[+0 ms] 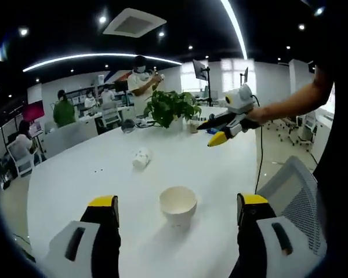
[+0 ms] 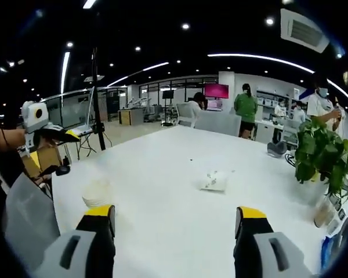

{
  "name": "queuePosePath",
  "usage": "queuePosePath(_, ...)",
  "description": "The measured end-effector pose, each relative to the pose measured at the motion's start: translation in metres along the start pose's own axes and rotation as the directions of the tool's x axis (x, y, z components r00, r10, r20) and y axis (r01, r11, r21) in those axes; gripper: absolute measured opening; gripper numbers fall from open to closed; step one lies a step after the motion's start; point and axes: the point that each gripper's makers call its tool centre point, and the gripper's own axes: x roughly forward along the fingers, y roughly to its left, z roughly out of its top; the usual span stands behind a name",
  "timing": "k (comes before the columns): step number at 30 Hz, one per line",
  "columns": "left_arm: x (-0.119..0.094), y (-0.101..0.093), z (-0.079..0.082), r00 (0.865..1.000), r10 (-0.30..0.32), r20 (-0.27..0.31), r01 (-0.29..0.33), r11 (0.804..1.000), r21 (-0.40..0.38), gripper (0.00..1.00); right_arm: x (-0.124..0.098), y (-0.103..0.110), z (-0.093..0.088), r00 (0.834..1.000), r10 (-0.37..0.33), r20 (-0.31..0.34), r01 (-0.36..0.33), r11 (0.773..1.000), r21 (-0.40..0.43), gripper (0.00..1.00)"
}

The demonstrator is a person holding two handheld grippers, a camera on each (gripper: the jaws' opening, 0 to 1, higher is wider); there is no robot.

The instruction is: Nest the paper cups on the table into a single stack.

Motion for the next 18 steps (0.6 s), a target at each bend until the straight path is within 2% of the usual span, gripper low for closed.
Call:
queuePosePath(6,-0.003,0.0,-0.005,1.0,0.017,-0.004,-0.017,1.0,-0.006,0.87,0.021,-0.029,0.004,1.0,-0.012,-0.003,0.012,1.0,-0.005,0.86)
queuePosePath(12,-0.004,0.0,-0.007,0.999,0.035,0.008,-0.035,0.999,-0.023,0.95,0.039,-0.042,0.009,1.0,-0.016,-0.002,0.016,1.0,-0.012,0.86)
queuePosePath(18,-0.002,0.0,-0.014,0.999,0.037,-0.003,-0.037,0.998,-0.042,0.97,0.066,-0.057,0.007,1.0,-0.009,-0.008,0.009,1.0,-0.005,0.85)
